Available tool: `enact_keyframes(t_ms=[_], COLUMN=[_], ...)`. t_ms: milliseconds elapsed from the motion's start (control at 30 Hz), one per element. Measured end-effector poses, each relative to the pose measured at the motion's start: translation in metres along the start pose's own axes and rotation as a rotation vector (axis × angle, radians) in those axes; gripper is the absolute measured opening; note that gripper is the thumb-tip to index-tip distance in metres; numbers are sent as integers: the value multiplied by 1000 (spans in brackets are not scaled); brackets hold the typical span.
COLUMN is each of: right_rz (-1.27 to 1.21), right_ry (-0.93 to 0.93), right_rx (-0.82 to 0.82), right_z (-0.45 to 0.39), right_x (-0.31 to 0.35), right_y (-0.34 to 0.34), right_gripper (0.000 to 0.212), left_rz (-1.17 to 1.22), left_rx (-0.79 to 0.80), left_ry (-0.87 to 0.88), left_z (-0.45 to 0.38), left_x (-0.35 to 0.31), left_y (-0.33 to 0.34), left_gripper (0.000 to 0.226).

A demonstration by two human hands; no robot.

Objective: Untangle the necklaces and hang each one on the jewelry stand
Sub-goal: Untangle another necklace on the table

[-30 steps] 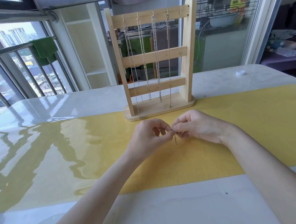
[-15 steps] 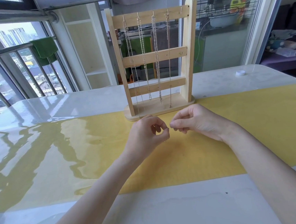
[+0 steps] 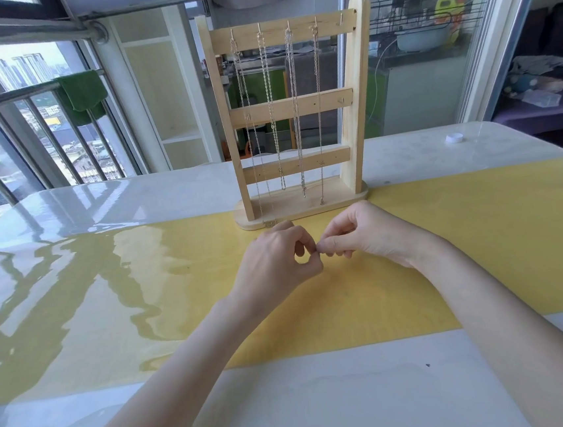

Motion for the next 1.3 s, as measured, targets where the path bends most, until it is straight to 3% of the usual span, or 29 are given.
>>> enact_keyframes(t_ms=[233,467,933,1300], right_rz=[56,-25,-177,-166], right_ry=[28,65,55,89], right_rx=[16,13,43,22], right_z=[1,0,0,-2], right_x=[-3,-7,-13,-12], right_y=[6,13,11,15], right_gripper=[10,18,5,17], left_rz=[-63,-12,-60,-2], left_rx=[59,11,58,12], left_ry=[18,50,14,-16], left_z=[2,0,-1,0], left_x=[-5,-6,-1,5], left_y=[6,0,4,2], left_gripper=[11,6,12,9])
Point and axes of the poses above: each hand's wrist, its own z-axis away from the middle knuckle, its own y-axis out of the palm, x = y × z, the point moved 10 cm from there along -z, towards the middle knuckle, and after that the axes turned 3 degrees about -x, right-handed, at the moved point
